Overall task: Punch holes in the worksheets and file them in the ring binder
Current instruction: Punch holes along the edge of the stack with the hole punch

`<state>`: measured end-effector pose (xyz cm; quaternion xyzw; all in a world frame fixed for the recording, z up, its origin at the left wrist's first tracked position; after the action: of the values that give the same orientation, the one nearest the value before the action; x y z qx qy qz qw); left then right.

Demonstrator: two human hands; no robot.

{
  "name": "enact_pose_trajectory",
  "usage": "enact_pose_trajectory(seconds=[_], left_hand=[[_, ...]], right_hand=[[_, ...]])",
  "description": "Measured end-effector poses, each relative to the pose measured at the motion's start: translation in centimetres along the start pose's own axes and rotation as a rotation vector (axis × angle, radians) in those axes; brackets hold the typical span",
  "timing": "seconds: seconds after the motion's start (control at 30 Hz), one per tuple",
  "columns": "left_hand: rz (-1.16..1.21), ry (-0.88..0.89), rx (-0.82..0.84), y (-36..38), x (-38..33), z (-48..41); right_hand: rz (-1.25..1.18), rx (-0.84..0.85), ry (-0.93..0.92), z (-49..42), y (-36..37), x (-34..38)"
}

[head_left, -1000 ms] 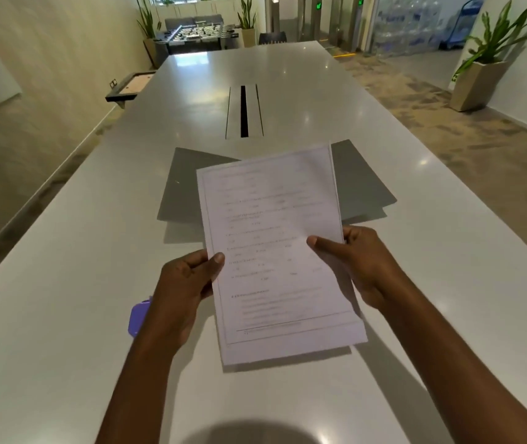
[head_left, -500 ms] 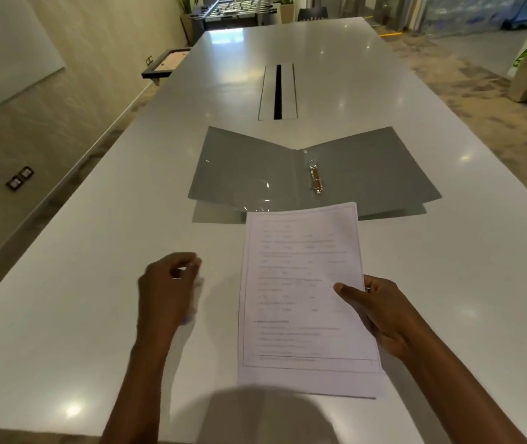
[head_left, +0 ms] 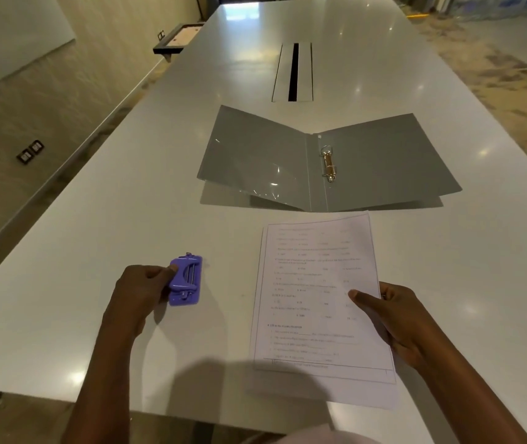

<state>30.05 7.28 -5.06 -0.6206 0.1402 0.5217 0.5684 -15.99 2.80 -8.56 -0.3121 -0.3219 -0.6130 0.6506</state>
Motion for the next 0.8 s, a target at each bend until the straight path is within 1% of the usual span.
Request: enact_pose_trajectory(seconds=[0.2,0.37,0.6,0.8], left_hand=[[0.011,0.033,0.068,2.9,-1.9,0.6],[0.016,0.062,0.174,7.4,-4.0,1.3],[-0.004,0.149,0.280,13.0,-7.9,3.2],[0.013,0.130,0.334,15.8,-9.1,4.9]], right_hand=[[-0.012,-0.049,-0.011,0.5,-2.5,0.4],[-0.019,-0.082,-0.011,0.6,-4.4,0.6],[-0.030,-0.112,-0.023,0.8,-6.4,1.1],[-0.029,-0.138,-0.009,0.8,-7.7,1.2]])
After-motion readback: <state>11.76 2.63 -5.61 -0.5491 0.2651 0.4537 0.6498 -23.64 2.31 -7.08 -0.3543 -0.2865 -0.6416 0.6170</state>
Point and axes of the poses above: each hand's wrist, its own z-axis away from the middle knuckle, its own y-axis out of the palm, x = y × z, the point moved 10 cm from there along -z, towards the middle knuckle, and after that the axes turned 6 degrees about y, right-handed, at the moved point
